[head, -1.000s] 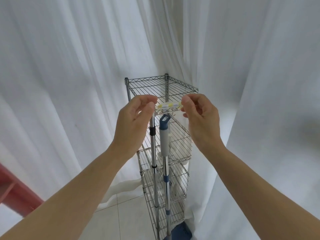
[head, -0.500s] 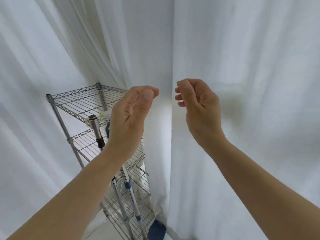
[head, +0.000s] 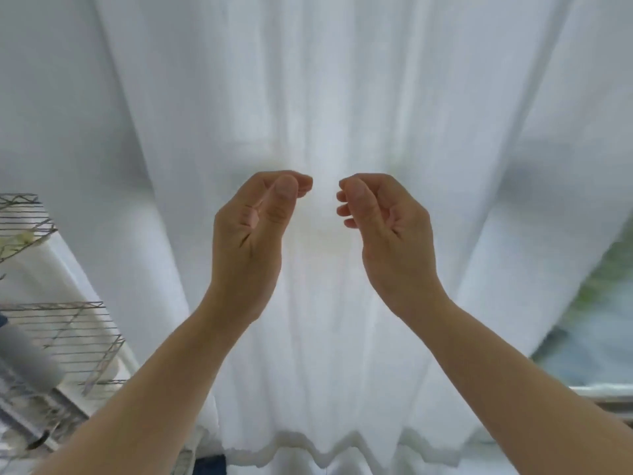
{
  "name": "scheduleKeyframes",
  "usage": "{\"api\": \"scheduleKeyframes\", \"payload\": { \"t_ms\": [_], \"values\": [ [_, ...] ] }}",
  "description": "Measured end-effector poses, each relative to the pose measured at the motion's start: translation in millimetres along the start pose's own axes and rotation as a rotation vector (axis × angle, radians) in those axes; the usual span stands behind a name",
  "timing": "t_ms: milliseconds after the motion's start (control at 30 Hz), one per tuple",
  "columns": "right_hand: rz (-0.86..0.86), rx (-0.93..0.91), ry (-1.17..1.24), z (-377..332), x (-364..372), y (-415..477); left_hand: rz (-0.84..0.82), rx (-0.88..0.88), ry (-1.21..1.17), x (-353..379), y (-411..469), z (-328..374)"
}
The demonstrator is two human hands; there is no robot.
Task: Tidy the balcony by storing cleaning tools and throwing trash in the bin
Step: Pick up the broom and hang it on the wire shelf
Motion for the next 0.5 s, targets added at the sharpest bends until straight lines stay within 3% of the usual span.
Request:
{"api": "scheduleKeyframes", "payload": {
  "t_ms": [267,500],
  "values": [
    [0.387,0.004,-0.312,-19,-189,-52,-0.316,-0.013,-0.359,183,-29,21],
    [0.642,0.012,-0.504,-64,-355,-137,-0.58,-0.001,-0.605,357,-96,85]
  ]
}}
Point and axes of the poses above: each hand's wrist, its own y-axis towards the middle knuckle, its own x-axis out of the palm, z = x × y, the point moved 8 cm from there along y, towards the middle knuckle, and after that the axes turned 2 degrees about x, right-handed, at the moved point
